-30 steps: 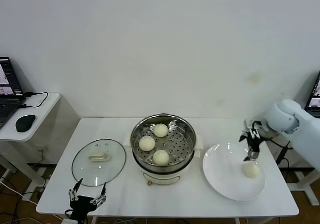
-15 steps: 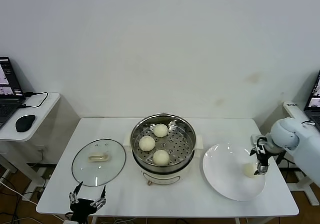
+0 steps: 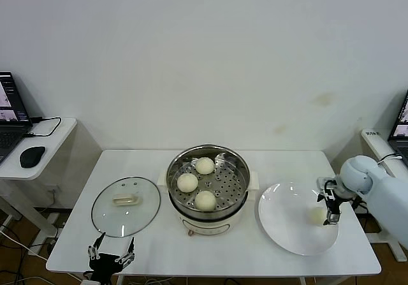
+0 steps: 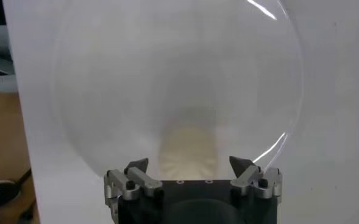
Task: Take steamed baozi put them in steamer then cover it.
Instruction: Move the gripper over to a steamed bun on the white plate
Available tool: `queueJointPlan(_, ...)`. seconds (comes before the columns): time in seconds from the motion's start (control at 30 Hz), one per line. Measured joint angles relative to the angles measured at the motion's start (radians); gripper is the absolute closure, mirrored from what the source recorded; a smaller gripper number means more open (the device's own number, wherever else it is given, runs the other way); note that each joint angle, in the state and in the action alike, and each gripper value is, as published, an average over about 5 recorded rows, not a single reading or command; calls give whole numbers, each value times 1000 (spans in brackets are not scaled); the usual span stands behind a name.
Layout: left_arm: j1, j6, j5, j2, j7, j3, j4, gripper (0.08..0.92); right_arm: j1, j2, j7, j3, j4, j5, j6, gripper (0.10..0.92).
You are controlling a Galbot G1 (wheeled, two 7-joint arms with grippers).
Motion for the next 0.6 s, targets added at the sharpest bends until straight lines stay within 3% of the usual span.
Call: queueJointPlan(0.6,-11,3,-5,-5,2,-4,14,177,-1,31,17,-17,-47,-22,13,203)
